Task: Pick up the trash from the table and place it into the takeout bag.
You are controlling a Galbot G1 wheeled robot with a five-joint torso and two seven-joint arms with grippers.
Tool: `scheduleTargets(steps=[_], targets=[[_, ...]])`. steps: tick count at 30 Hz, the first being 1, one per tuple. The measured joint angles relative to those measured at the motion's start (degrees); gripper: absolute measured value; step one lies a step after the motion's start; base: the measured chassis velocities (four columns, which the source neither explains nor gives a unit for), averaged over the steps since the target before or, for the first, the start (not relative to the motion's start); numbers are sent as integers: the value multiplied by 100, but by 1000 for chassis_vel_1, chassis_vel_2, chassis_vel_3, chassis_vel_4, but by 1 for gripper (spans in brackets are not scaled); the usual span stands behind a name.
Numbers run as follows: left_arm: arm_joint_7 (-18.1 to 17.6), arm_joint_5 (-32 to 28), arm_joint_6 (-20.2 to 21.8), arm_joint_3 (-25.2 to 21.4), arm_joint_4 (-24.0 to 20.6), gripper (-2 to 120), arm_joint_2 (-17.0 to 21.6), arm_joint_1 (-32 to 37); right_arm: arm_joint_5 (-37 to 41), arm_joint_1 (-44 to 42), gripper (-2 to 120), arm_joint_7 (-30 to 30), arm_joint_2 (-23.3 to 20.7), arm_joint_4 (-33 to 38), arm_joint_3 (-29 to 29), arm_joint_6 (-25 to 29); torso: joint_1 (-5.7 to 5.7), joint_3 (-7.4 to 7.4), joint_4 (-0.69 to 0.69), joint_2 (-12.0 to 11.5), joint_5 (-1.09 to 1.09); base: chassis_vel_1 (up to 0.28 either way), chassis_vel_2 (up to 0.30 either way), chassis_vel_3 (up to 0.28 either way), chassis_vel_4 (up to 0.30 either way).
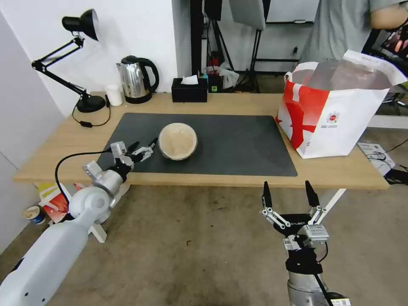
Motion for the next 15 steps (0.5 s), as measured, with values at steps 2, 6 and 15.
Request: scheduleTargets(steps=[2,6,15], targets=[[0,-16,2,65,22,100,-33,-37,0,0,100,0,0,0,0,0,0,0,0,0,1,0,0,0,0],[5,-51,4,161,48,100,-96,-84,0,0,100,0,0,0,0,0,0,0,0,0,0,0,0,0,0],[32,-66,3,292,96,100,-189,-178,0,0,100,0,0,0,0,0,0,0,0,0,0,0,0,0,0]])
